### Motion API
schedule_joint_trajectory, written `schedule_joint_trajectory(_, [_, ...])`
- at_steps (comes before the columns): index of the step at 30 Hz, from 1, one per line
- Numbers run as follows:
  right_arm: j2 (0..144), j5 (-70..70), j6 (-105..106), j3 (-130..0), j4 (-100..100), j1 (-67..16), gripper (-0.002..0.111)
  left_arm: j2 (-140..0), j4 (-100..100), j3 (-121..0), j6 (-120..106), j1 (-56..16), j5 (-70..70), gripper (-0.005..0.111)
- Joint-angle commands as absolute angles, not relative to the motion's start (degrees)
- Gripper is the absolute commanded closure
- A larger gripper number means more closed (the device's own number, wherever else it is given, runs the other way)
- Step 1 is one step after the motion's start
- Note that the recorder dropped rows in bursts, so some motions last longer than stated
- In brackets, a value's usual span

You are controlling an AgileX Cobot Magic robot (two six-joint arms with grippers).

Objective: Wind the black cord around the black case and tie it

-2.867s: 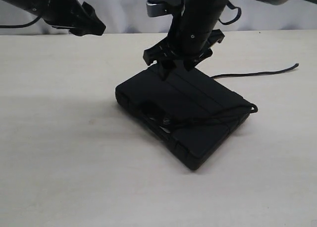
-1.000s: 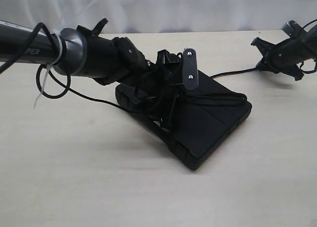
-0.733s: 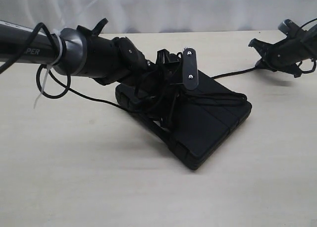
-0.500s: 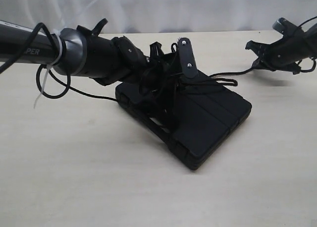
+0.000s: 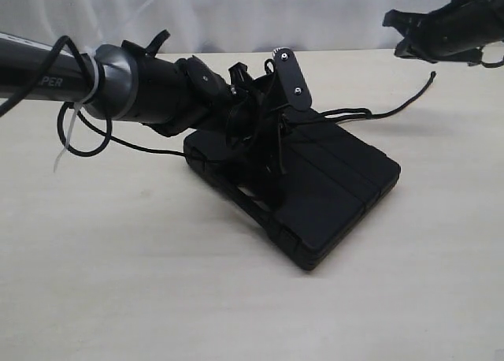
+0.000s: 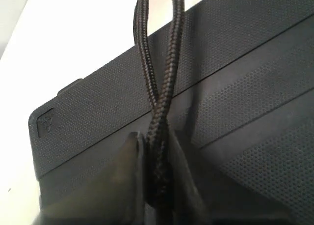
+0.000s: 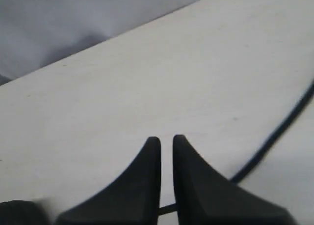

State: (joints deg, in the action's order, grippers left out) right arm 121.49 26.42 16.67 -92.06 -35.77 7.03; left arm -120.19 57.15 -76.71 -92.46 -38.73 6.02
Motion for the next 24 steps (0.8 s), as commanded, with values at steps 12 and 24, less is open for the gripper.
schedule_joint_trajectory(12, [136.0, 18.9, -3.5, -101.1, -17.7, 13.7, 0.053, -120.5, 58.1, -76.7, -91.6, -38.6, 5.6, 0.107])
schedule_joint_trajectory(24, [146.5, 18.8, -3.7, -113.0, -18.8, 12.8, 0.068, -120.5, 58.1, -76.7, -91.6, -38.6, 5.7, 0.107])
